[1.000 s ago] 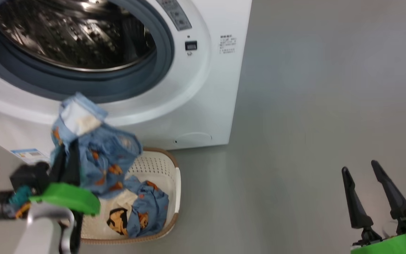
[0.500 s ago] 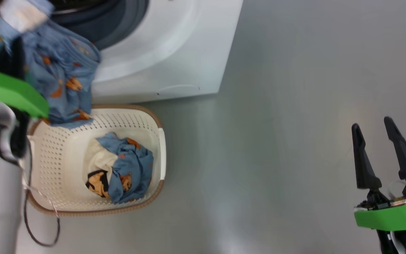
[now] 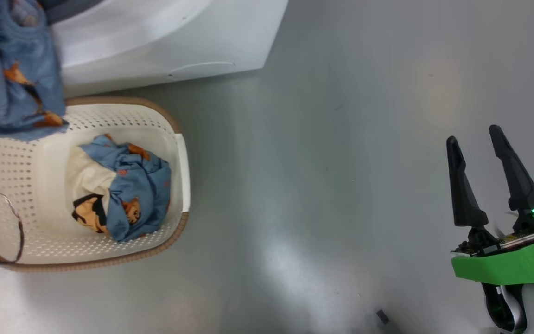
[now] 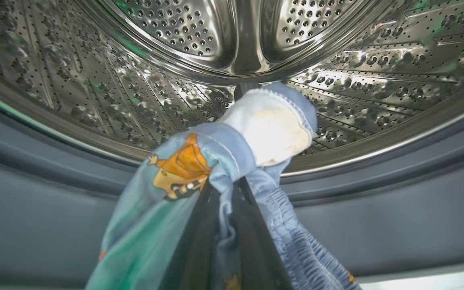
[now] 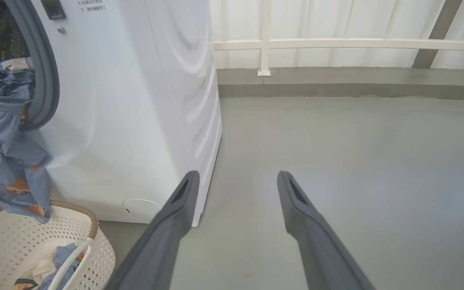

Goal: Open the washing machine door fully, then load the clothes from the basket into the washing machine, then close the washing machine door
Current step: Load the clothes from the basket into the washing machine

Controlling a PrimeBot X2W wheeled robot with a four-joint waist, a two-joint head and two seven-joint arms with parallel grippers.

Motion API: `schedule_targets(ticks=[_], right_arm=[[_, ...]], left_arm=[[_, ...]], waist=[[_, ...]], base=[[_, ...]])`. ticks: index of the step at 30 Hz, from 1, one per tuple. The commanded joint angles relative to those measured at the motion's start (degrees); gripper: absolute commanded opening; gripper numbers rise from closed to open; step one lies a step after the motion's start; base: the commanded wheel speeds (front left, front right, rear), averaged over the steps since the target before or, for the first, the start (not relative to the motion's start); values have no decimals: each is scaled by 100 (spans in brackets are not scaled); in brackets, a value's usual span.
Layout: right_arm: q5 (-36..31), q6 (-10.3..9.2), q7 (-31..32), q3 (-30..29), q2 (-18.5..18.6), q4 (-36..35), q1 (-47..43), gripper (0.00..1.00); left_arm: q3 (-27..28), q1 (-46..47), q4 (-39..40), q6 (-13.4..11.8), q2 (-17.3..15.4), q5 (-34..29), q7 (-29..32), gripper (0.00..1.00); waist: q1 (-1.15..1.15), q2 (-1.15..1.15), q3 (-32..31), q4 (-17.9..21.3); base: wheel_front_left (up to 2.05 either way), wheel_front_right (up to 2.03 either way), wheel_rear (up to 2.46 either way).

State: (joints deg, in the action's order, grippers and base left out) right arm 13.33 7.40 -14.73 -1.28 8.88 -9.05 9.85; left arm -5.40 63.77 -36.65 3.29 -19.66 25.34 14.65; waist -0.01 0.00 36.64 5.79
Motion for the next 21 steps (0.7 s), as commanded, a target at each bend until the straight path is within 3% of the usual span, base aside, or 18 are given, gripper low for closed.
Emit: schedule_targets(ticks=[1, 6, 12, 21], right_arm=[[64, 9, -27, 151, 30, -115, 8, 100], [106, 9, -27, 246, -29, -85, 104, 100], [152, 9, -27, 370, -94, -52, 239, 100], [202, 9, -27, 457, -158, -4, 387, 100]], left_arm=[[118, 213, 75, 3, -344, 54, 126, 0], [51, 633, 79, -73, -424, 7, 391, 0], [54, 1085, 167, -205, -665, -156, 281, 0], [85, 1855, 342, -409, -866, -482, -774, 0]], waist=[[1, 0, 223, 212], [1, 0, 412, 379], [1, 0, 620, 618], [1, 0, 831, 854]], base=[[0, 0, 0], [0, 0, 0], [0, 0, 0], [0, 0, 0]])
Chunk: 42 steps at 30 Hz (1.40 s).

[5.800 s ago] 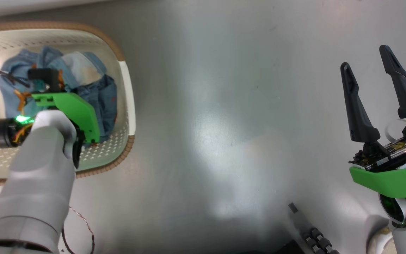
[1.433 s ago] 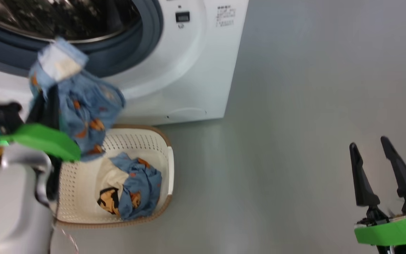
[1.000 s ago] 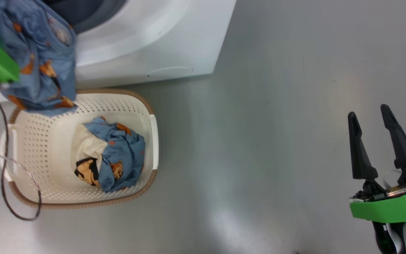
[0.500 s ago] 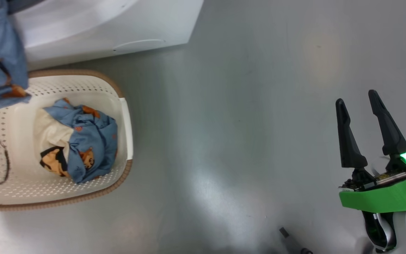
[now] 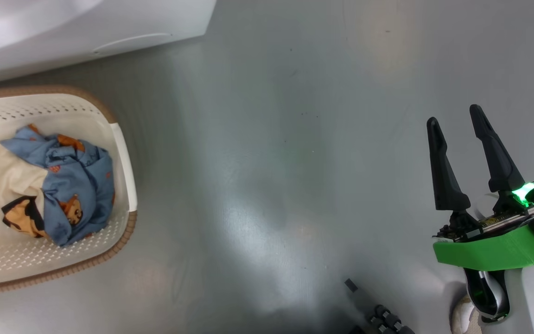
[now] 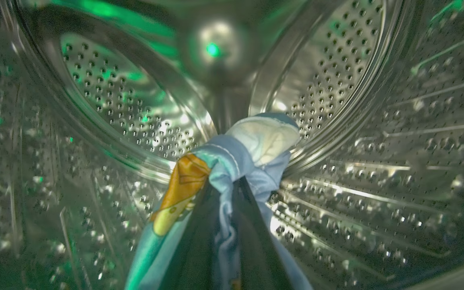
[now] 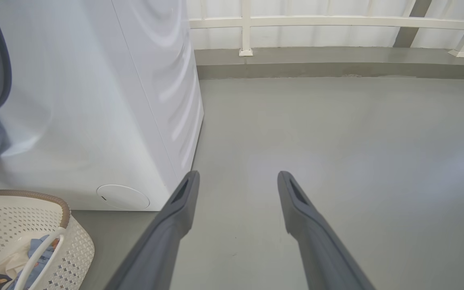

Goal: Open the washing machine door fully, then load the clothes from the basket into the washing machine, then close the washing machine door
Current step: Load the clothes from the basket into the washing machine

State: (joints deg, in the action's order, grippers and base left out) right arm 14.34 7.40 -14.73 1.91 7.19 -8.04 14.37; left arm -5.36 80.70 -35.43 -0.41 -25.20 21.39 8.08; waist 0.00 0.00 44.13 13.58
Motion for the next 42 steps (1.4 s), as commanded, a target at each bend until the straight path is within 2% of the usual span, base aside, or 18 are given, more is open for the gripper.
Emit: schedule_targets(ticks=[1, 9, 12, 17, 19, 25, 26, 27, 28, 36, 42], right_arm=[[105, 9, -27, 139, 4, -105, -53, 100], [121, 9, -27, 236, -21, -60, 69, 100], [133, 9, -27, 239, -20, -62, 86, 100], [151, 9, -27, 216, -15, -49, 92, 100], [155, 9, -27, 204, -10, -42, 85, 100], [156, 9, -27, 198, 15, -40, 108, 100], [156, 9, -27, 194, 18, -39, 112, 100], [156, 9, -27, 192, 21, -37, 116, 100], [155, 9, -27, 190, 24, -38, 121, 100], [126, 9, -27, 93, 51, -30, 118, 100], [87, 9, -27, -37, 70, -19, 4, 100]], left_arm=[[90, 248, 220, -63, -294, -106, -287, 0], [-63, 812, 152, -234, -328, -563, -1793, 0], [-74, 941, 70, -259, -306, -616, -2083, 0], [-110, 948, -191, -244, -213, -575, -2135, 0], [-117, 853, -458, -148, -144, -423, -1854, 0], [-211, 733, -724, -153, -87, -331, -1254, 0], [-222, 702, -729, -171, -79, -326, -1204, 13], [-208, 676, -719, -187, -63, -296, -1188, 69], [-236, 639, -701, -185, -63, -307, -1179, 100], [-260, 181, -471, -363, -4, -312, -1513, 100], [-294, -533, -192, -424, 125, -243, -1797, 100]], waist=[[0, 0, 97, 81], [0, 0, 168, 122], [0, 0, 191, 126], [0, 0, 206, 102], [0, 0, 202, 62], [0, 0, 195, -18], [0, 0, 189, -31], [0, 0, 184, -44], [0, 0, 178, -57], [0, 0, 38, -180], [0, 0, -224, -295]], base=[[0, 0, 0], [0, 0, 0], [0, 0, 0], [0, 0, 0], [0, 0, 0], [0, 0, 0], [0, 0, 0], [0, 0, 0], [0, 0, 0], [0, 0, 0], [0, 0, 0]])
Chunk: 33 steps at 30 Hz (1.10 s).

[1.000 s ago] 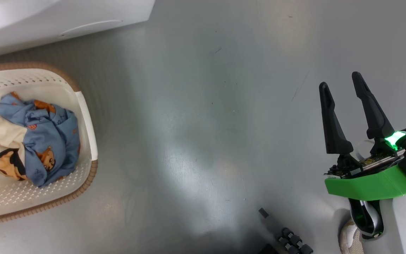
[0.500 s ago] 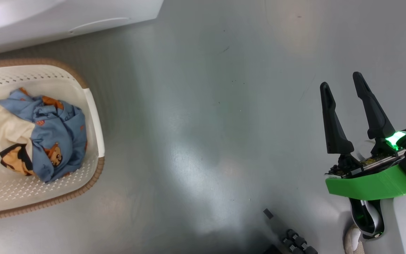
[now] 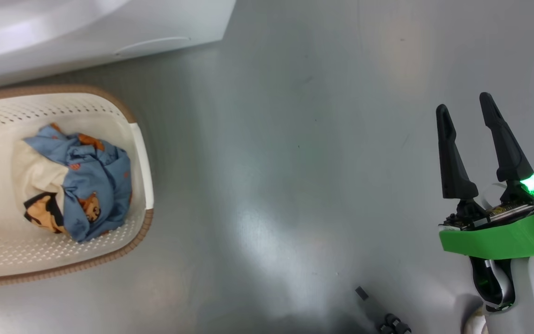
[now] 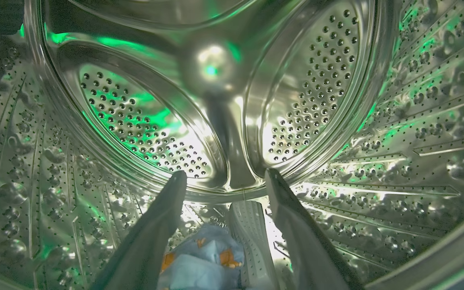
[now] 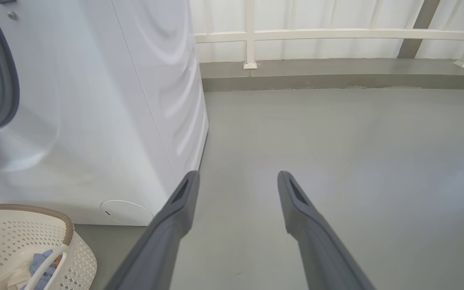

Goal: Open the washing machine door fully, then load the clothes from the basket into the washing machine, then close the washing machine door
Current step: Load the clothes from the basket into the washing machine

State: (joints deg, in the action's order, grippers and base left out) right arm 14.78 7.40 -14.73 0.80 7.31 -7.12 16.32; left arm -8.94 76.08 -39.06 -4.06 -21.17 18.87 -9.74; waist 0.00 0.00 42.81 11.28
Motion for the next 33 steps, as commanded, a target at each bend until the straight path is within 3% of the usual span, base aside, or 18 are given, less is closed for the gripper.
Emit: schedule_targets(ticks=[1, 9, 23, 29, 33], right_arm=[[35, 9, -27, 50, 63, -111, -220, 100], [-46, 9, -27, -106, 119, -153, -430, 100], [-165, 9, -27, -168, 263, -119, -745, 100], [-208, 9, -27, -128, 370, -54, -918, 100], [-235, 9, -27, -107, 435, -14, -1050, 100]], left_arm=[[65, -233, 269, -82, -256, 24, -61, 100], [148, -1668, 1319, -332, -81, 204, -259, 100], [269, -4600, 3505, -1044, 160, 149, -455, 100], [286, -5813, 4108, -1323, 394, 144, -493, 100], [191, -6372, 4251, -1359, 552, 143, -507, 100]], waist=[[0, 0, -141, -92], [0, 0, -480, -314], [0, 0, -1163, -650], [0, 0, -1481, -800], [0, 0, -1694, -917]], base=[[0, 0, 0], [0, 0, 0], [0, 0, 0], [0, 0, 0], [0, 0, 0]])
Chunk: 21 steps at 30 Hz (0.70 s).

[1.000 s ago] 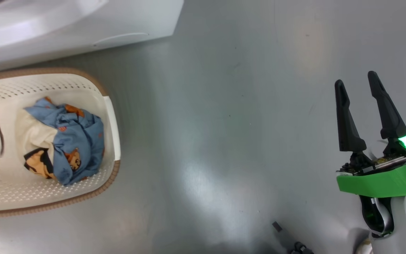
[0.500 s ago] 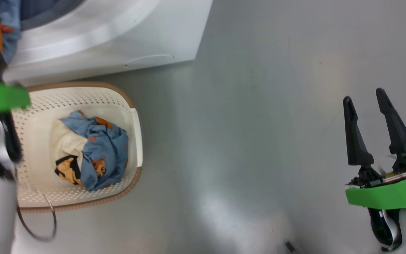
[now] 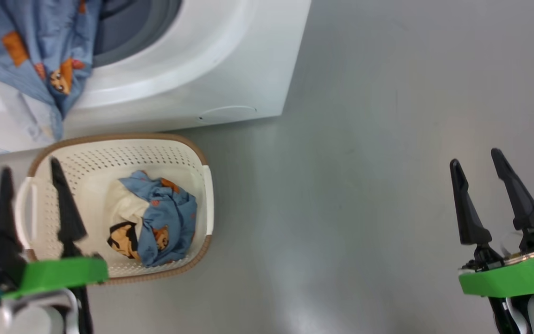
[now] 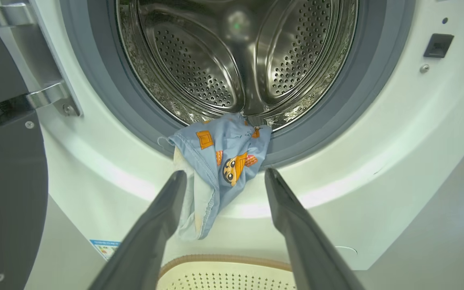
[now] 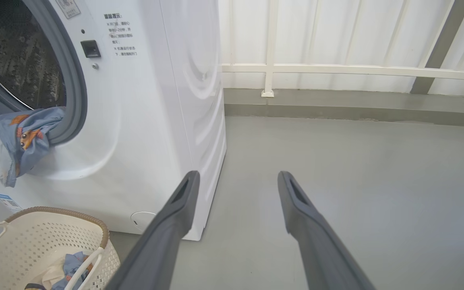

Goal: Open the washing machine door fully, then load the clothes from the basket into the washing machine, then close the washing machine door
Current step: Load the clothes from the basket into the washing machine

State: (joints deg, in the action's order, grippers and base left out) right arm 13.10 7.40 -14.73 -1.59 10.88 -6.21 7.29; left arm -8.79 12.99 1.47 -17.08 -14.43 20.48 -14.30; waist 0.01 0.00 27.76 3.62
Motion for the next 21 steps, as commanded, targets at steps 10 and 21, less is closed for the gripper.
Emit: schedule_targets(ticks=[10, 21], right_arm=[[-129, 9, -27, 116, 128, -18, -485, 100], [-170, 9, -27, 185, 59, 25, -748, 100]], left_arm=[[-61, -819, -12, 11, 193, 23, -65, 100], [-155, -1147, -261, 153, 266, 82, -68, 100]], waist=[[-1, 0, -759, -370], [-1, 0, -1184, -454]], base=[[0, 0, 0], [0, 0, 0]])
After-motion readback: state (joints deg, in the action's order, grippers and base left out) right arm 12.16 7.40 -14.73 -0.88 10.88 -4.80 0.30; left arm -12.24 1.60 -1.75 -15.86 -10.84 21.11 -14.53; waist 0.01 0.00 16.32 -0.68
